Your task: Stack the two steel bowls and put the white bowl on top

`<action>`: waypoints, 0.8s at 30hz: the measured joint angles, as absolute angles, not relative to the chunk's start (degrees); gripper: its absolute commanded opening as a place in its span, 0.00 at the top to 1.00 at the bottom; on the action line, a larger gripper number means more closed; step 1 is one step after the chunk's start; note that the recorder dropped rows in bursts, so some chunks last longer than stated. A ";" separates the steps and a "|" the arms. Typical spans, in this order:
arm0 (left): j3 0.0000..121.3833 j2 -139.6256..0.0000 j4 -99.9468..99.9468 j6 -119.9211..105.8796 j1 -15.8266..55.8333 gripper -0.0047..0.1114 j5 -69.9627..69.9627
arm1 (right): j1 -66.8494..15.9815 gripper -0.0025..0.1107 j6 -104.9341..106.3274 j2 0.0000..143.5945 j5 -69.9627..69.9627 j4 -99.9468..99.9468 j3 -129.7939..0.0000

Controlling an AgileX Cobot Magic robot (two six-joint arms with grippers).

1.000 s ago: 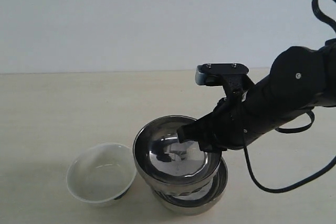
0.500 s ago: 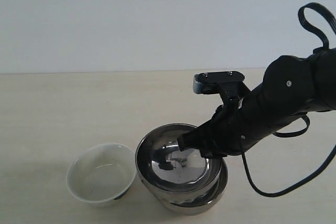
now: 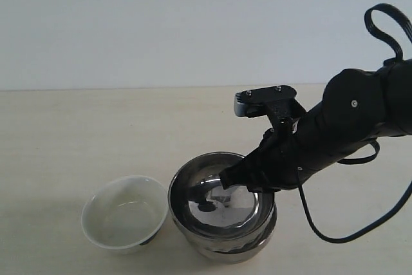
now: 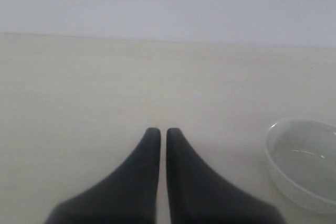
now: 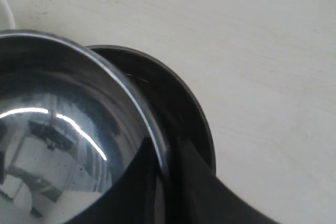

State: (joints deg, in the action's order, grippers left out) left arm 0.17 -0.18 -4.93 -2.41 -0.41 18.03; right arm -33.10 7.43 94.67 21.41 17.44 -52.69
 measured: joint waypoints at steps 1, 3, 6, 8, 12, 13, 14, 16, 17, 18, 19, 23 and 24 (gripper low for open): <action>0.17 -0.18 -4.93 -2.41 -0.41 0.93 18.03 | -33.10 0.98 7.43 94.67 21.41 17.31 -52.69; 0.17 -0.18 -4.93 -2.41 -0.41 0.93 18.03 | -33.10 0.98 7.43 94.67 21.31 17.31 -52.69; 0.17 -0.18 -4.93 -2.41 -0.41 0.93 18.03 | -33.10 0.98 7.43 94.67 21.19 17.23 -52.69; 0.17 -0.18 -4.93 -2.41 -0.41 0.93 18.03 | -33.10 0.96 7.43 94.67 21.19 17.20 -52.69; 0.17 -0.18 -4.93 -2.41 -0.41 0.93 18.03 | -33.10 0.73 7.43 94.67 20.60 17.20 -52.69; 0.17 -0.18 -4.93 -2.41 -0.41 0.93 18.03 | -33.10 0.67 7.43 94.67 20.36 17.20 -52.69; 0.17 -0.18 -4.93 -2.41 -0.41 0.93 18.03 | -33.10 0.61 7.43 94.67 20.25 17.20 -52.69; 0.17 -0.18 -4.93 -2.41 -0.41 0.93 18.03 | -33.10 0.58 7.43 94.67 20.13 17.20 -52.69; 0.17 -0.18 -4.93 -2.41 -0.41 0.93 18.03 | -33.10 0.58 7.43 94.67 20.13 17.20 -52.69; 0.17 -0.18 -4.93 -2.41 -0.41 0.93 18.03 | -33.10 0.58 7.43 94.67 20.02 17.20 -52.69; 0.17 -0.18 -4.93 -2.41 -0.41 0.93 18.03 | -33.10 0.58 7.43 94.67 20.02 17.20 -52.69; 0.17 -0.18 -4.93 -2.41 -0.41 0.93 18.03 | -33.10 0.58 7.43 94.67 18.72 17.20 -52.69; 0.17 -0.18 -4.93 -2.41 -0.41 0.93 18.03 | -33.10 0.58 7.43 94.67 18.32 17.20 -52.69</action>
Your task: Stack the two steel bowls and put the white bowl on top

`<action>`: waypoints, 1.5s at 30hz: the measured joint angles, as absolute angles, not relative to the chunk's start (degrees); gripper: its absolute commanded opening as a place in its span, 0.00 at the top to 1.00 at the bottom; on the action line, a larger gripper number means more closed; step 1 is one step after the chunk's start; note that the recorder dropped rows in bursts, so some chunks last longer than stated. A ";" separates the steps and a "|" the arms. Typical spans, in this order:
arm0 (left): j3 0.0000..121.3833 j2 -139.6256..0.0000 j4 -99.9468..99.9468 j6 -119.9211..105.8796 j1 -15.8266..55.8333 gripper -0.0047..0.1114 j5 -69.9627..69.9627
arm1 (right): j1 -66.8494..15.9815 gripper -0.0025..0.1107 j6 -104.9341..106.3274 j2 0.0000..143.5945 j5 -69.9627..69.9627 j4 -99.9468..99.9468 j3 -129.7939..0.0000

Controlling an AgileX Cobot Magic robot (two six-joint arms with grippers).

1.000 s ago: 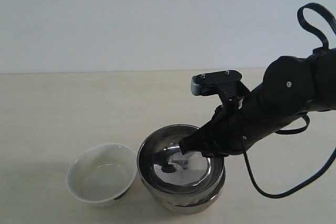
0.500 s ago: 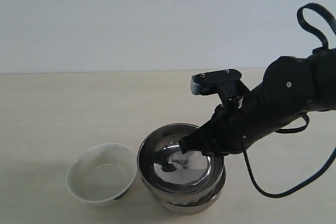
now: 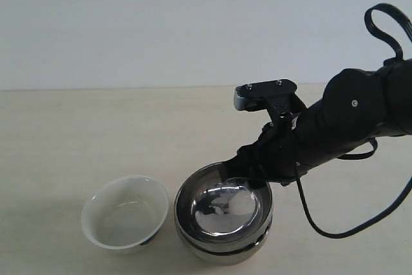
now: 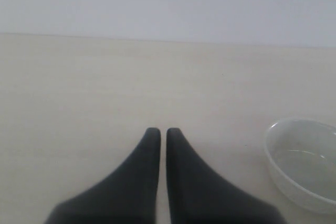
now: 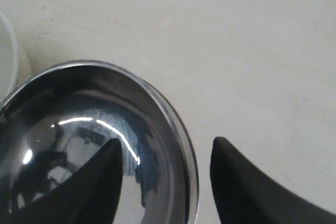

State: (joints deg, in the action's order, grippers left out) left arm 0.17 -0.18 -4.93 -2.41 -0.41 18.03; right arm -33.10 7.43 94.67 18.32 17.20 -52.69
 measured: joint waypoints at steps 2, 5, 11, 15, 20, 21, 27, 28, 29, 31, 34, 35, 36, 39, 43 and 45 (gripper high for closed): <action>0.17 -0.18 -4.93 -2.41 -0.41 0.93 18.03 | -33.10 0.59 7.43 94.39 17.55 17.20 -52.69; 0.17 -0.18 -4.93 -2.41 -0.41 0.93 18.03 | -33.10 0.72 7.43 92.93 16.56 17.20 -52.69; 0.17 -0.18 -4.93 -2.41 -0.41 0.93 18.03 | -33.10 0.98 9.74 88.45 18.08 17.20 -52.69; 0.17 -0.18 -4.93 -2.41 -0.41 0.93 18.03 | -33.10 0.98 10.30 87.85 21.60 17.20 -52.58; 0.17 -0.18 -4.93 -2.41 -0.41 0.93 18.03 | -33.10 0.98 10.42 88.07 19.56 17.20 -48.81; 0.17 -0.18 -4.93 -2.41 -0.41 0.93 18.03 | -33.10 0.98 10.42 88.20 18.56 17.20 -47.82; 0.17 -0.18 -4.93 -2.41 -0.41 0.93 18.03 | -33.10 0.98 10.42 88.29 12.33 17.20 -43.16; 0.17 -0.18 -4.93 -2.41 -0.41 0.93 18.03 | -33.10 0.98 10.42 88.29 11.30 17.20 -42.58; 0.17 -0.18 -4.93 -2.41 -0.41 0.93 18.03 | -33.10 0.98 10.42 88.29 10.52 17.20 -42.07; 0.17 -0.18 -4.93 -2.41 -0.41 0.93 18.03 | -33.10 0.98 10.42 88.29 9.84 17.30 -41.65; 0.17 -0.18 -4.93 -2.41 -0.41 0.93 18.03 | -33.10 0.98 10.29 88.29 8.51 18.06 -41.65; 0.17 -0.18 -4.93 -2.41 -0.41 0.93 18.03 | -33.10 0.98 10.29 88.29 8.15 18.39 -41.65; 0.17 -0.18 -4.93 -2.41 -0.41 0.93 18.03 | -33.10 0.98 10.29 88.18 7.89 18.52 -41.65; 0.17 -0.18 -4.93 -2.41 -0.41 0.93 18.03 | -33.10 0.98 10.29 87.54 7.81 18.76 -41.65; 0.17 -0.18 -4.93 -2.41 -0.41 0.93 18.03 | -34.32 0.98 10.29 85.24 9.18 18.76 -41.65; 0.17 -0.18 -4.93 -2.41 -0.41 0.93 18.03 | -36.33 0.98 10.29 83.58 10.06 18.76 -41.61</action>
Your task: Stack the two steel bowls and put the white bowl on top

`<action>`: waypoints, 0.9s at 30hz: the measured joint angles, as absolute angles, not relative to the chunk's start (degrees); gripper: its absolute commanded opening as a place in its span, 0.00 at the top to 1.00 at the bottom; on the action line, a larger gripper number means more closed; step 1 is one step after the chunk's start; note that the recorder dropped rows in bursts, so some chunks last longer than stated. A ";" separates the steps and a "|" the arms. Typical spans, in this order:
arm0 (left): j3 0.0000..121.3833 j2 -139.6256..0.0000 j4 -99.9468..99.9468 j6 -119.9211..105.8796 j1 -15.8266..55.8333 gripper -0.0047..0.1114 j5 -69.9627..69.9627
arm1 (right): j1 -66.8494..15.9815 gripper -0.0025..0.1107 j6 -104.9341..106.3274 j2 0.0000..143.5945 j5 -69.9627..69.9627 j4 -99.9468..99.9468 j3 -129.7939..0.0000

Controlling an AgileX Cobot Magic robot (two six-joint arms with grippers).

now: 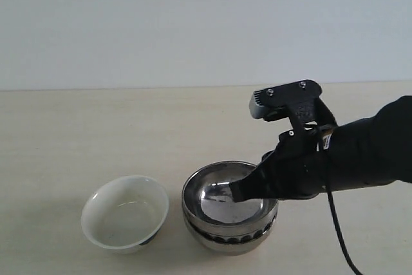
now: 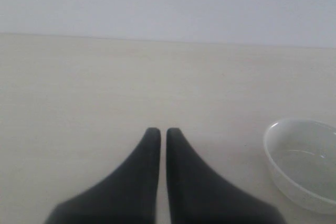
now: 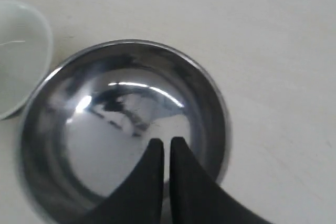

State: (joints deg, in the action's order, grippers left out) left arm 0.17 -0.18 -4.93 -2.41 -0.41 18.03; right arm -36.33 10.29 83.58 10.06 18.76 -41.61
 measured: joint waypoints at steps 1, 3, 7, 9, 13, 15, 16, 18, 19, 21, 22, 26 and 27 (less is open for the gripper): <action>0.17 -0.18 -4.93 -2.41 -0.41 0.93 18.03 | -37.88 0.98 10.40 82.75 10.62 18.87 -41.61; 0.17 -0.18 -4.93 -2.41 -0.41 0.93 18.03 | -41.56 0.98 10.40 81.59 11.56 18.87 -41.61; 0.17 -0.18 -4.93 -2.41 -0.41 0.93 18.03 | -48.22 0.98 10.76 81.32 12.99 18.87 -41.61; 0.17 -0.18 -4.93 -2.41 -0.41 0.93 18.03 | -49.77 0.98 10.93 81.75 13.59 18.87 -41.61; 0.17 -0.18 -4.93 -2.41 -0.41 0.93 18.03 | -50.25 0.98 11.17 83.19 13.74 18.87 -41.61; 0.17 -0.18 -4.93 -2.41 -0.41 0.93 18.03 | -50.25 0.98 11.17 83.89 13.74 18.87 -41.61; 0.17 -0.18 -4.93 -2.41 -0.41 0.93 18.03 | -50.25 0.98 11.17 84.42 13.74 18.87 -41.61; 0.17 -0.18 -4.93 -2.41 -0.41 0.93 18.03 | -50.25 0.98 11.17 85.77 13.53 18.87 -41.61; 0.17 -0.18 -4.93 -2.41 -0.41 0.93 18.03 | -50.25 0.98 11.17 86.51 13.26 18.87 -41.61; 0.17 -0.18 -4.93 -2.41 -0.41 0.93 18.03 | -50.25 0.98 11.17 87.43 12.59 18.87 -41.52; 0.17 -0.18 -4.93 -2.41 -0.41 0.93 18.03 | -50.25 0.98 11.17 87.85 12.32 18.87 -41.52; 0.17 -0.18 -4.93 -2.41 -0.41 0.93 18.03 | -50.25 0.98 11.17 87.84 11.27 18.87 -41.52; 0.17 -0.18 -4.93 -2.41 -0.41 0.93 18.03 | -50.25 0.98 11.17 87.72 11.28 18.87 -41.52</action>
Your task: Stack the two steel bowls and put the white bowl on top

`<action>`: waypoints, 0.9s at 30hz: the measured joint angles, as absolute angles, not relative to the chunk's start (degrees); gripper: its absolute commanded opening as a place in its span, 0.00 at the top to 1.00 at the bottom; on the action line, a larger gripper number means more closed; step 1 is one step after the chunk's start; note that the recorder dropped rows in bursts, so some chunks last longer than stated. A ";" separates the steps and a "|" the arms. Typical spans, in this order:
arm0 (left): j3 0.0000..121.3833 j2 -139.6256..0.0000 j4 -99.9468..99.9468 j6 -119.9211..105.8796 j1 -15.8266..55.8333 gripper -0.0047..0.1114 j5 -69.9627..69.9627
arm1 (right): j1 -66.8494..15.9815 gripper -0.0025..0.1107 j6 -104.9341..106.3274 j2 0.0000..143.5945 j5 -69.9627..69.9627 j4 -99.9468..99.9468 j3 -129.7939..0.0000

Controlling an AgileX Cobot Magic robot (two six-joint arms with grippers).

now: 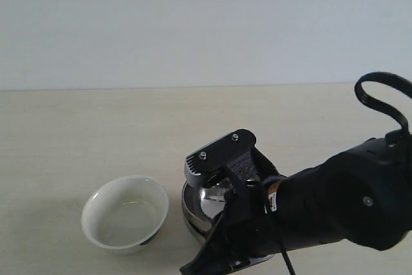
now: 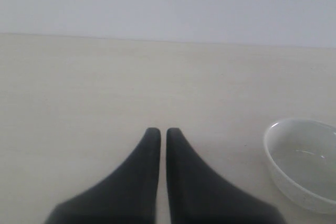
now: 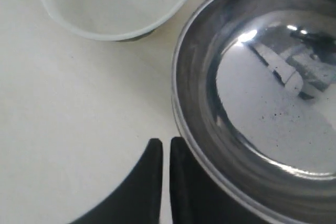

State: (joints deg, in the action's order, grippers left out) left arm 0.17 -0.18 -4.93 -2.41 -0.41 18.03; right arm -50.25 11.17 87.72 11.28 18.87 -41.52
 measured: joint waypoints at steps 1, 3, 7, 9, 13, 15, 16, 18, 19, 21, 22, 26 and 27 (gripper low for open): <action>0.17 -0.18 -4.93 -2.41 -0.41 0.93 18.03 | -50.25 0.98 11.17 87.26 11.28 18.87 -41.52; 0.17 -0.18 -4.93 -2.41 -0.41 0.93 18.03 | -50.25 0.98 11.17 86.08 11.28 18.87 -41.52; 0.17 -0.18 -4.93 -2.41 -0.41 0.93 18.03 | -50.25 0.98 12.30 83.83 10.80 18.77 -41.52; 0.17 -0.18 -4.93 -2.41 -0.41 0.93 18.03 | -50.25 0.98 12.89 83.57 10.21 18.77 -41.52; 0.17 -0.18 -4.93 -2.41 -0.41 0.93 18.03 | -50.25 0.98 13.15 84.80 9.92 18.77 -41.52; 0.17 -0.18 -4.93 -2.41 -0.41 0.93 18.03 | -50.25 0.98 13.41 86.57 9.19 17.85 -41.52; 0.17 -0.18 -4.93 -2.41 -0.41 0.93 18.03 | -50.25 0.98 13.51 87.31 8.67 17.44 -41.52; 0.17 -0.18 -4.93 -2.41 -0.41 0.93 18.03 | -50.25 0.98 13.51 88.64 6.70 16.83 -41.52; 0.17 -0.18 -4.93 -2.41 -0.41 0.93 18.03 | -50.25 0.98 13.51 88.64 5.98 16.83 -41.52; 0.17 -0.18 -4.93 -2.41 -0.41 0.93 18.03 | -50.25 0.98 13.51 88.75 5.74 16.70 -41.52; 0.17 -0.18 -4.93 -2.41 -0.41 0.93 18.03 | -50.25 0.98 13.51 88.75 5.74 16.59 -41.52; 0.17 -0.18 -4.93 -2.41 -0.41 0.93 18.03 | -50.25 0.98 13.51 88.75 5.74 15.85 -41.52; 0.17 -0.18 -4.93 -2.41 -0.41 0.93 18.03 | -50.25 0.98 13.51 88.75 5.85 15.62 -41.52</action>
